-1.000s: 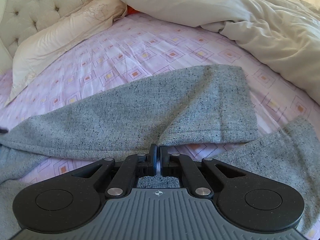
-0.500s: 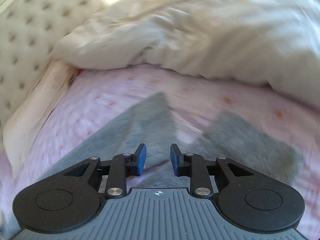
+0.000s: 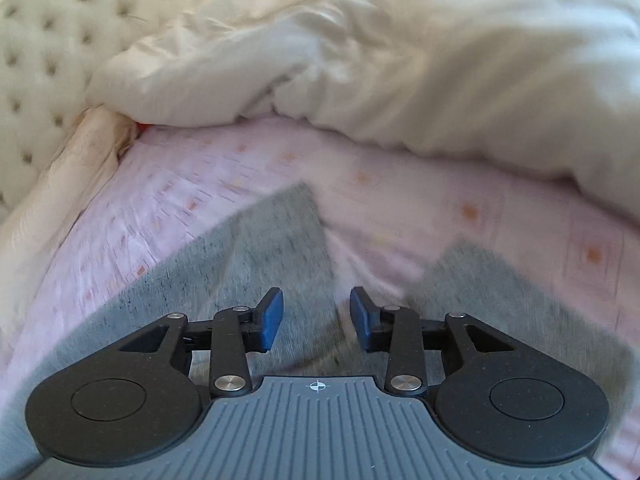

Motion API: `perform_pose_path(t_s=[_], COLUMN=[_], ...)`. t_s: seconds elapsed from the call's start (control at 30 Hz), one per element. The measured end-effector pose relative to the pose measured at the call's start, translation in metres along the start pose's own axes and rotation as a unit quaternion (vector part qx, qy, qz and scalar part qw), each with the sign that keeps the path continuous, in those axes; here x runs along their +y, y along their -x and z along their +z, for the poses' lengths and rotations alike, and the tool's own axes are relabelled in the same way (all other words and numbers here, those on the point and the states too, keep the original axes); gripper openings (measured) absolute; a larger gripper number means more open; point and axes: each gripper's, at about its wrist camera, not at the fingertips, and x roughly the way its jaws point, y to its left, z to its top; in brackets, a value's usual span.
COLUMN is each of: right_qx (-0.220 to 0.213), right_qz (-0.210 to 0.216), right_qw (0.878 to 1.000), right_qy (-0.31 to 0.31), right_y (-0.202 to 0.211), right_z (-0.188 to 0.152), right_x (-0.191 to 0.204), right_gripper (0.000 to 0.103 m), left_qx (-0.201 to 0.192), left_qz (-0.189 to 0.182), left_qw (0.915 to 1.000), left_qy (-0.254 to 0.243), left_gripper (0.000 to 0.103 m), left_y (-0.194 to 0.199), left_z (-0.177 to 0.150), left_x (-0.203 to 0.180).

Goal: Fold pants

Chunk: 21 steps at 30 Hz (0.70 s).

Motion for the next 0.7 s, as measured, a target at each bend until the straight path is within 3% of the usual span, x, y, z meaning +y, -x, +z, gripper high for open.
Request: perform_pose_path(t_s=[0.03,0.07,0.23,0.37,0.47,0.6,0.7], right_qx=[0.004,0.012,-0.047,-0.074,-0.088,-0.096,-0.071], right_qz=[0.011,0.02,0.035,0.039,0.024,-0.011,-0.029], right_qw=[1.0,0.999,0.993,0.991,0.99,0.989,0.992], right_qy=[0.025,0.046,0.104,0.108,0.11,0.113,0.096], right_y=[-0.002,-0.003,0.031,0.063,0.079,0.097,0.099], right_z=[0.002,0.005,0.031,0.06,0.076,0.071,0.058], right_x=[0.006,0.012,0.036,0.034,0.019,-0.011,-0.038], right_gripper=[0.014,0.006,0.006,0.006,0.006,0.0,0.0], left_qx=[0.003,0.007,-0.001,-0.024,-0.041,-0.044,-0.036], left_qz=[0.0,0.0,0.007,0.002,-0.005,-0.021,-0.024], left_qw=[1.0,1.0,0.9999,0.9996,0.9991,0.9988,0.9986], left_qy=[0.001,0.002,0.007,0.011,0.008,-0.005,-0.031], left_gripper=[0.005,0.005,0.005,0.005,0.005,0.005,0.005], left_y=[-0.001,-0.004,0.0,0.023,0.047,0.077,0.091], left_z=[-0.001,-0.001,0.002,0.009,0.007,-0.014,-0.041], left_x=[0.0,0.0,0.0,0.0,0.0,0.001,-0.003])
